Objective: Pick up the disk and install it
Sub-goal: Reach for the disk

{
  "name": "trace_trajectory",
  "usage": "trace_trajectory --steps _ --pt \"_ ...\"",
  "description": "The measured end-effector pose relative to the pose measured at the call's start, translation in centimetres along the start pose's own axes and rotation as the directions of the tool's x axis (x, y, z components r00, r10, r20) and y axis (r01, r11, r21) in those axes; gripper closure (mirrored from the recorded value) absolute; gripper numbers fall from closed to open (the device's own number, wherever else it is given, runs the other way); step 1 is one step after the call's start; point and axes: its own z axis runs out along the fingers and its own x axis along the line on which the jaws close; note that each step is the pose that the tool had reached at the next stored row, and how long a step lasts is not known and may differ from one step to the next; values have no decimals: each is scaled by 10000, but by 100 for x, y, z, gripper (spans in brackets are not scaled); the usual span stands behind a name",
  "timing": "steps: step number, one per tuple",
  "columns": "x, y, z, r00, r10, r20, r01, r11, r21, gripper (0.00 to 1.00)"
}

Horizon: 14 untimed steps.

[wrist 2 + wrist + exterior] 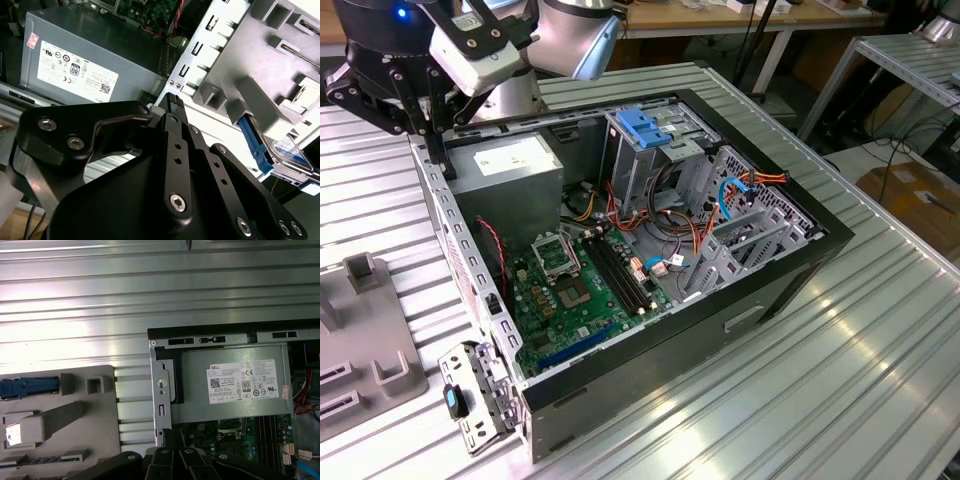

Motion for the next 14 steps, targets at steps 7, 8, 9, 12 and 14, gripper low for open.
trace_trajectory --steps 7,8,9,12,14 --pt "3 0 0 10000 0 0 0 10000 0 89" --pt "4 0 0 10000 1 0 -1 10000 0 89" --pt "5 0 0 10000 1 0 -1 10000 0 89" --pt "18 -2 0 10000 3 0 -3 10000 0 89" --pt "41 -3 -1 10000 2 1 -2 10000 0 89"
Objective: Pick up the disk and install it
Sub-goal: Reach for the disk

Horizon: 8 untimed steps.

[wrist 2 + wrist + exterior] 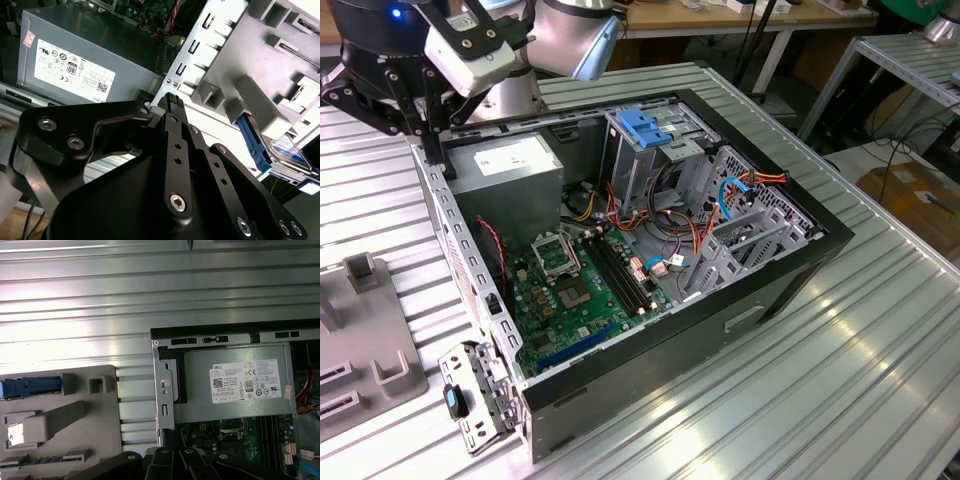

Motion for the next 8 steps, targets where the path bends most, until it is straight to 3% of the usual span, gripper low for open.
trace_trajectory --steps 8 --pt "108 -8 -2 10000 -1 -1 1 10000 0 89"
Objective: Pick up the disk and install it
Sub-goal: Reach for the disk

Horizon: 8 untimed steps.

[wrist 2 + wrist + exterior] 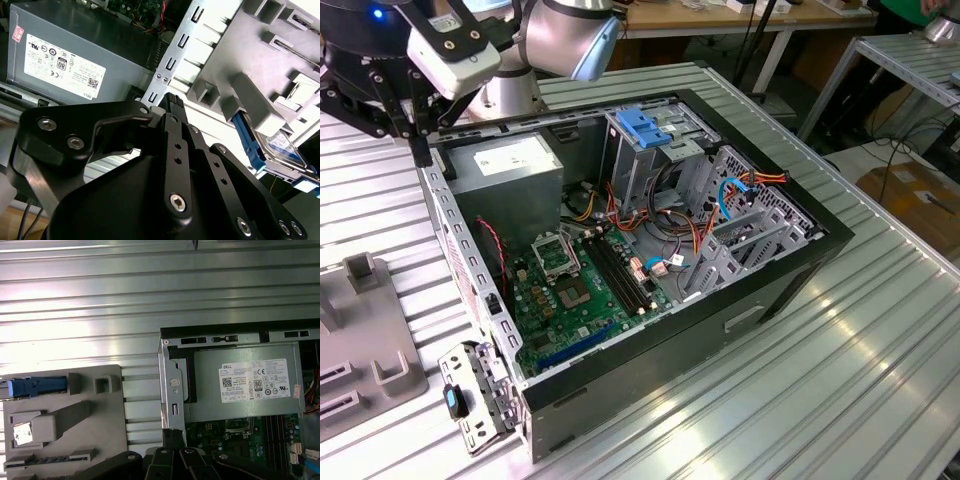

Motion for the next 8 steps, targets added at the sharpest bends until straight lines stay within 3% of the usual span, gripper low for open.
trace_trajectory --steps 8 --pt "51 -4 -1 10000 0 0 0 10000 0 89"
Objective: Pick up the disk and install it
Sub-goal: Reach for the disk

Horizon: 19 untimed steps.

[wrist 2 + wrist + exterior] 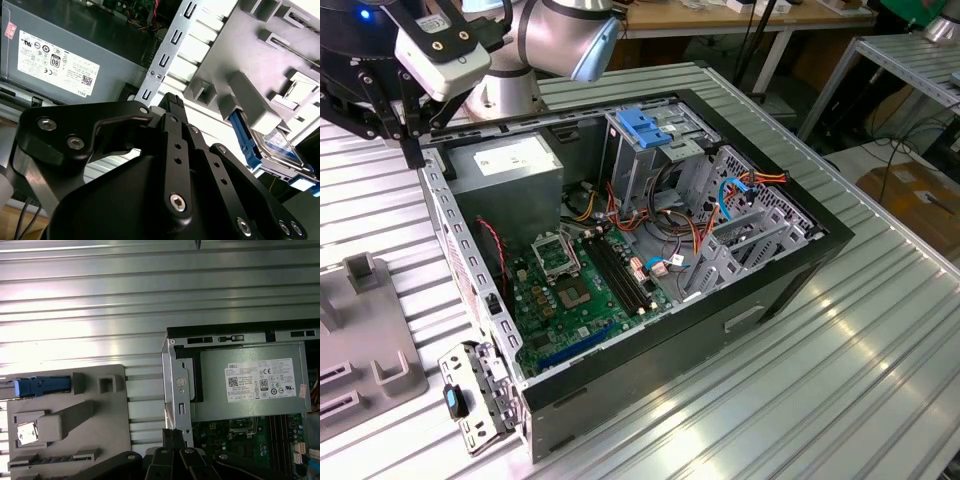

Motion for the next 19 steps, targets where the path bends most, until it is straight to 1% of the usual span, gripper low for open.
trace_trajectory --steps 3,11,17,19 --pt "8 -1 0 10000 1 1 -1 10000 -1 89" --pt "88 -7 -2 10000 1 0 -1 10000 0 89" --pt "170 -13 -3 10000 1 0 -1 10000 0 89" --pt "183 -14 -3 10000 1 0 -1 10000 0 89"
